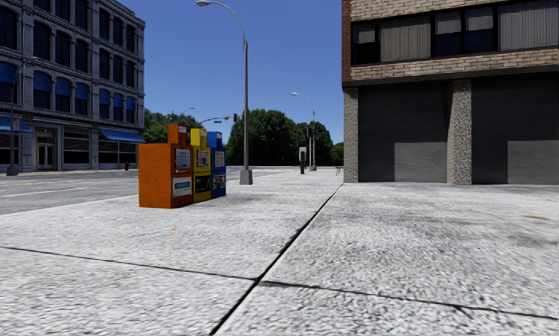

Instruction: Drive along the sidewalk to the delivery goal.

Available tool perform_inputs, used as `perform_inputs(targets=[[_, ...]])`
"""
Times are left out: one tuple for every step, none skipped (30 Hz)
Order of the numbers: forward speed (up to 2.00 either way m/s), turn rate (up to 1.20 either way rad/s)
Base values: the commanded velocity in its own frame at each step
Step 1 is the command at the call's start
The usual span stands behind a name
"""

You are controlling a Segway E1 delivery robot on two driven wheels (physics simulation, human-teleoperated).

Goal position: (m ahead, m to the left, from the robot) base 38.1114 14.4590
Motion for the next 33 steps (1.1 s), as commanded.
perform_inputs(targets=[[2.00, 0.00], [2.00, 0.00], [2.00, 0.00], [2.00, 0.00], [2.00, 0.00], [2.00, 0.00], [2.00, 0.00], [2.00, 0.00], [2.00, 0.00], [2.00, 0.00], [2.00, 0.00], [2.00, 0.00], [2.00, 0.00], [2.00, 0.00], [2.00, 0.00], [2.00, 0.00], [2.00, 0.00], [2.00, 0.00], [2.00, 0.00], [2.00, 0.00], [2.00, 0.00], [2.00, 0.00], [2.00, 0.00], [2.00, 0.00], [2.00, 0.00], [2.00, 0.00], [2.00, 0.00], [2.00, 0.00], [2.00, 0.00], [2.00, 0.00], [2.00, 0.00], [2.00, 0.00], [2.00, 0.00]])
